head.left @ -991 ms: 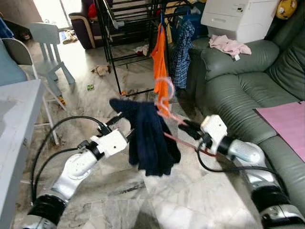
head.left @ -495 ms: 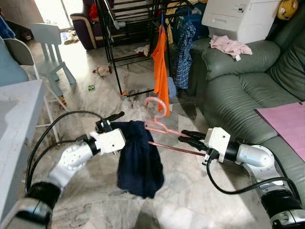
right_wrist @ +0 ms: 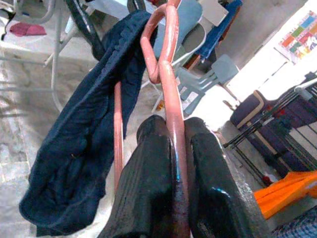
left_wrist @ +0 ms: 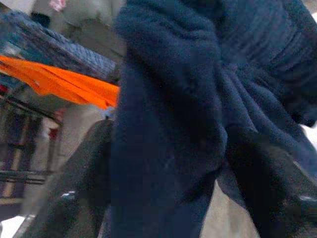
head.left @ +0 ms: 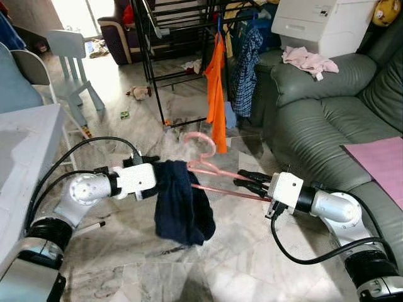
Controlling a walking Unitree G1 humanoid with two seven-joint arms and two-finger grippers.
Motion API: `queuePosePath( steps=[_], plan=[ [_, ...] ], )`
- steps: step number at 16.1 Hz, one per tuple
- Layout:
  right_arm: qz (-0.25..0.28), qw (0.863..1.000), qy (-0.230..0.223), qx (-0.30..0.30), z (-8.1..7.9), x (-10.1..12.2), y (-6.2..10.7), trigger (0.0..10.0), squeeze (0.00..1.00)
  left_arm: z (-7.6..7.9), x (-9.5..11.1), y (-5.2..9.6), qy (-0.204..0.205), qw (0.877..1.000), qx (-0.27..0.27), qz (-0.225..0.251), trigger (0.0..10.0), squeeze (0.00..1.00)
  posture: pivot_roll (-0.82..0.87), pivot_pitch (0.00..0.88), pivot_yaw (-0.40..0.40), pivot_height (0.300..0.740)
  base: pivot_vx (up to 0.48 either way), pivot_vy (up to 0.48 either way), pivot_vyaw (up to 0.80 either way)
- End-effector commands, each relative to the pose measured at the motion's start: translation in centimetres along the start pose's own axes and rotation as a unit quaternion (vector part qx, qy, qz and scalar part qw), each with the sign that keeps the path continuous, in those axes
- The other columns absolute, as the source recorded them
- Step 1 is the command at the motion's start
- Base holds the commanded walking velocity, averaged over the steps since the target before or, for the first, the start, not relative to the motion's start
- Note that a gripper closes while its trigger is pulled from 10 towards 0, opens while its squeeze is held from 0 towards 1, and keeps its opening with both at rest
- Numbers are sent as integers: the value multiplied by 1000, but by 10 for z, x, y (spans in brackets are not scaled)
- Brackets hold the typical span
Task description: Hang hanger
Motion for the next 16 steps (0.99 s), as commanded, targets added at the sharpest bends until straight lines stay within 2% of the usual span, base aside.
queuePosePath(
  steps=[1, 5, 7, 16],
  plan=[
    [15, 999, 23, -30, 9, 6, -2, 10000, 0, -9, -5, 8, 6, 1000, -11, -28, 0, 0, -122, 0, 88, 740, 0, 0, 0],
    [13, 999, 39, -31, 8, 5, -5, 10000, 0, -24, 3, 8, 18, 999, -22, -40, 0, 0, -121, 0, 86, 740, 0, 0, 0],
    [12, 998, 46, -32, 7, 5, -6, 10000, 0, -27, 7, 6, 19, 998, -33, -44, 0, 0, -123, 0, 88, 740, 0, 0, 0],
    [26, 997, 62, -39, 7, 10, -19, 10000, 0, -19, 17, -11, 35, 993, -95, -56, 0, 0, -124, 0, 87, 740, 0, 0, 0]
  ],
)
Point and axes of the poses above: a point about 5 cm out from each wrist's last joint towards the gripper, its own y axis pointing back from the gripper into the wrist, its own x axis along the axis of the wrist's last joint, z = x × y, the point moved 2 cm from there along -y, pointing out of the wrist towards the gripper, and after that the axes turned 14 degrees about y, right-handed, at the moved point
